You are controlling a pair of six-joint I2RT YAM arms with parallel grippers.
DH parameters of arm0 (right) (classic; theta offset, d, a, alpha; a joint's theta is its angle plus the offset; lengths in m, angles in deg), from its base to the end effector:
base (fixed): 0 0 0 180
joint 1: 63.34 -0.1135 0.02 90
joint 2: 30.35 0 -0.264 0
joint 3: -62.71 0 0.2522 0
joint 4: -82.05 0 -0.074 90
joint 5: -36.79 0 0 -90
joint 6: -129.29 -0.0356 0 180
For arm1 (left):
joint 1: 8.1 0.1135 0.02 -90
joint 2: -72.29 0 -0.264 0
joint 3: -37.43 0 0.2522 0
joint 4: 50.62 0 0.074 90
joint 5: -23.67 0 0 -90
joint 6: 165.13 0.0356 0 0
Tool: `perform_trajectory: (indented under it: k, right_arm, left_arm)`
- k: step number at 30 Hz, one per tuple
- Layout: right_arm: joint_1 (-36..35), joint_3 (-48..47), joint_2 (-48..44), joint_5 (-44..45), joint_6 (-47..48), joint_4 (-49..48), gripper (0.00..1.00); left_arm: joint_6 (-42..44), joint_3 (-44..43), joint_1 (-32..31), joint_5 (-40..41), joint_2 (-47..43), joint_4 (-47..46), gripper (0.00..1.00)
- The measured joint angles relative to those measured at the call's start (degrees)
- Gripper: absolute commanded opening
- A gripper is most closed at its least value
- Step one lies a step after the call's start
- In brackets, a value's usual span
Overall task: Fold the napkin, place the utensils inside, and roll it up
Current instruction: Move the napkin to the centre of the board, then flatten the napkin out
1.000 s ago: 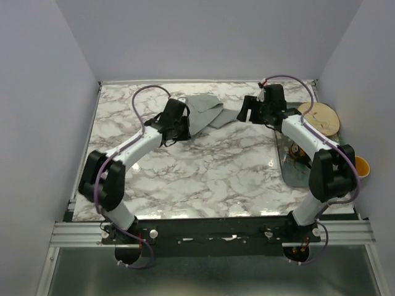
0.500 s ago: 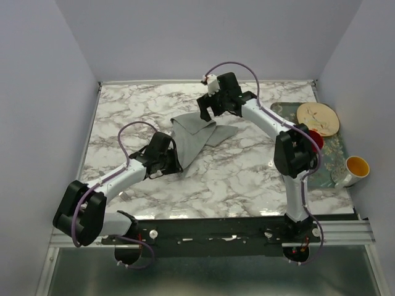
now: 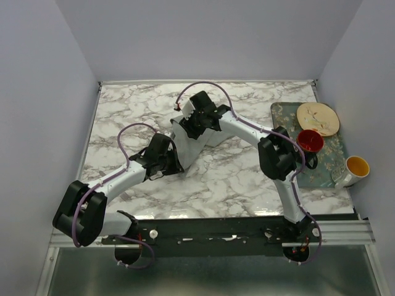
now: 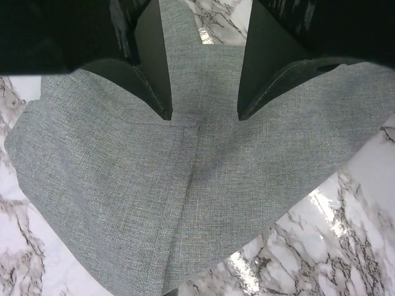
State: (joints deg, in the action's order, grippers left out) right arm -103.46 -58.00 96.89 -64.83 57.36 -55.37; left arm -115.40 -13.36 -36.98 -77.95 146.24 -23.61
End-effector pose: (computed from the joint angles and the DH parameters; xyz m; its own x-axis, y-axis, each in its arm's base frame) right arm 0.3789 0.3287 0.2127 -0.3225 -0.6691 -0.6696 -0.8752 0.4802 -0.0583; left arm 0.2142 -0.1264 0.1844 -0.8919 -0.2311 -0.3887 0.0125 0.8466 -0.5320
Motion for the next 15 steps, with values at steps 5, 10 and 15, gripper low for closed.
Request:
perform_trajectory:
  k: [5,10,15]
  right_arm:
    - [0.24,-0.02,0.72,0.72,-0.13,-0.35,0.57]
    - [0.5,-1.4,4.07,2.62,-0.04,-0.48,0.54]
    - [0.52,-2.27,6.03,3.21,-0.2,-0.46,0.37]
  left_arm:
    - [-0.13,0.22,0.0,-0.04,0.09,-0.68,0.0]
    - [-0.11,0.46,0.0,-0.04,0.09,-0.79,0.0]
    - [-0.09,0.46,0.0,-0.02,0.09,-0.92,0.0]
